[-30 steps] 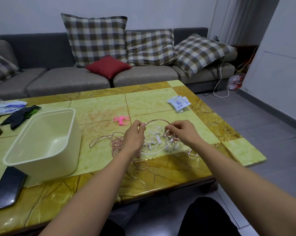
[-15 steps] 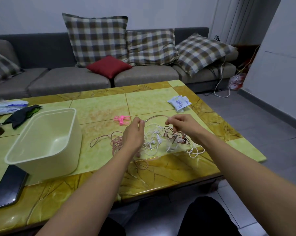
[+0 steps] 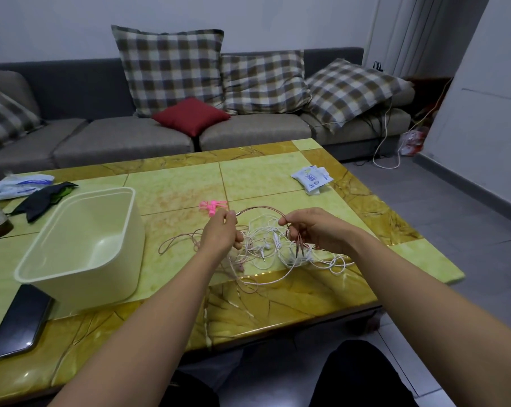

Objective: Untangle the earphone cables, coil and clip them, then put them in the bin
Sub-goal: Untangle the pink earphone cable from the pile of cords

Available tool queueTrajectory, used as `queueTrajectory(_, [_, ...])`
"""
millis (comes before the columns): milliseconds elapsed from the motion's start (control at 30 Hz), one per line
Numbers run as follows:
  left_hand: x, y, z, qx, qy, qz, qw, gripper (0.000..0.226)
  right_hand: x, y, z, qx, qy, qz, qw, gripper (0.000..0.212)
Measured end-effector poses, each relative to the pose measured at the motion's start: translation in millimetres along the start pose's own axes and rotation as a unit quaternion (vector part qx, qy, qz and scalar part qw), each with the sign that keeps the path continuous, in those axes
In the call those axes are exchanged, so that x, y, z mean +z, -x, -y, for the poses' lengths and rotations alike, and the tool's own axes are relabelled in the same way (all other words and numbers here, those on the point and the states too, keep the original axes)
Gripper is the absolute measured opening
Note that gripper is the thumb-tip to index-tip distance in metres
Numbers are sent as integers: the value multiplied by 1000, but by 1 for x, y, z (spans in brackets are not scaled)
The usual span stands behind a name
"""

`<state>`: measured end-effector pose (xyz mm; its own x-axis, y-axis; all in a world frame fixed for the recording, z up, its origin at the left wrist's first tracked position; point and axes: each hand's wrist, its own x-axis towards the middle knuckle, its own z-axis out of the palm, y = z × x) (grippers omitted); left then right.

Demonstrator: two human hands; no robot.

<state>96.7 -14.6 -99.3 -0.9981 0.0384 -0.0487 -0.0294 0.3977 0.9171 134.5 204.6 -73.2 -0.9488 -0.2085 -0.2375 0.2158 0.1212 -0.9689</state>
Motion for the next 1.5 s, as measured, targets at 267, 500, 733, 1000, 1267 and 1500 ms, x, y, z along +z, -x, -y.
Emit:
queueTrajectory(267, [-31, 27, -4, -13, 30, 158, 987, 35, 15, -2, 9, -15, -11, -14, 1000, 19])
queueTrajectory(500, [-33, 33, 10, 50, -68, 195, 977, 57, 17, -3, 2, -40, 71, -150, 985, 17])
queueTrajectory(733, [-23, 24, 33, 130, -396, 159, 895, 46, 14, 0, 2, -87, 18, -109, 990, 26])
queueTrajectory(1000, [-23, 18, 30, 107, -336, 51, 934, 23, 17, 18, 10, 51, 95, 239, 965, 20])
queueTrajectory(1267, [-27, 18, 18, 107, -202, -6, 974, 40, 72, 4, -4, 141, 193, 230, 943, 56])
queueTrajectory(1500, [-35, 25, 19, 111, -235, 20, 966, 14, 90, -5, -18, 77, 145, 17, 986, 86])
